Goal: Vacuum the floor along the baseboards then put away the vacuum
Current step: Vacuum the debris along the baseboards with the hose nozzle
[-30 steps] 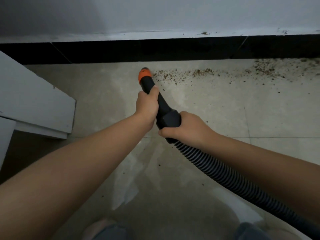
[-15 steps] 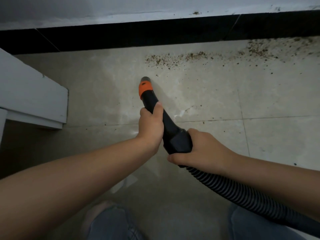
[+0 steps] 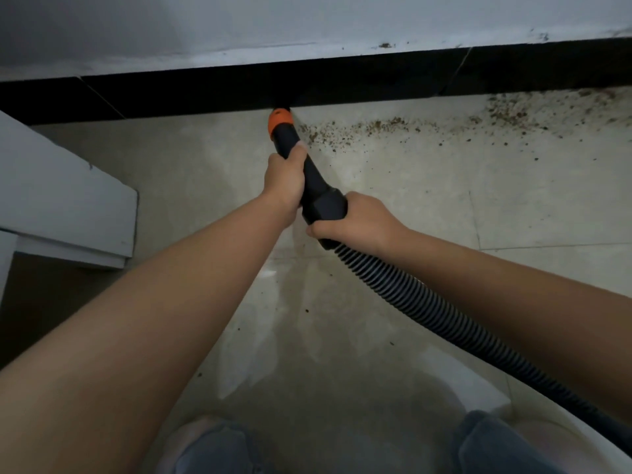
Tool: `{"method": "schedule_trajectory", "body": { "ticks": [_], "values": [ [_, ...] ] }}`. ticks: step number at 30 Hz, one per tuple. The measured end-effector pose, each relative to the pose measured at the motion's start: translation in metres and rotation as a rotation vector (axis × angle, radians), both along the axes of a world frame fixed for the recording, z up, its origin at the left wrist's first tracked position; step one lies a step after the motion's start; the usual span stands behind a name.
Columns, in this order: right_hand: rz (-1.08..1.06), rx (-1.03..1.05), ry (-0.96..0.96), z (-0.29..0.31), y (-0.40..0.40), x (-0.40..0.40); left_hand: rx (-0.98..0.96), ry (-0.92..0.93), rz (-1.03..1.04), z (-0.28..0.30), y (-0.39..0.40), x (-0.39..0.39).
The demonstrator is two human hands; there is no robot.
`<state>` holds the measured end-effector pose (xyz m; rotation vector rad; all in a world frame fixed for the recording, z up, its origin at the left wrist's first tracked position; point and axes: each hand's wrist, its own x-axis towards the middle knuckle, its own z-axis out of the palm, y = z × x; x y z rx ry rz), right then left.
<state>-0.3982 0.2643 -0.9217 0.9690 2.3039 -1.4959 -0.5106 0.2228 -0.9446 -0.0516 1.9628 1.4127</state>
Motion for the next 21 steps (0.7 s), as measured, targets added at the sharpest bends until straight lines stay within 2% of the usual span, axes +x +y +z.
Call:
{"method": "schedule_trajectory", "body": {
  "ticks": [8, 12, 16, 21],
  "values": [
    [0.087, -0.028, -0.034, 0.014, -0.013, 0.042, -0.005, -0.045, 0.011, 0.004, -0.025, 0.041],
    [0.169, -0.058, -0.071, 0.018, -0.024, 0.058, -0.082, -0.023, 0.017, 0.007, -0.052, 0.058],
    [0.235, -0.068, -0.056, 0.014, -0.035, 0.047, -0.137, 0.018, 0.062, 0.003, -0.07, 0.05],
    [0.161, -0.057, -0.034, -0.001, -0.036, 0.007, -0.105, 0.021, 0.084, 0.003, -0.063, 0.011]
  ]
}}
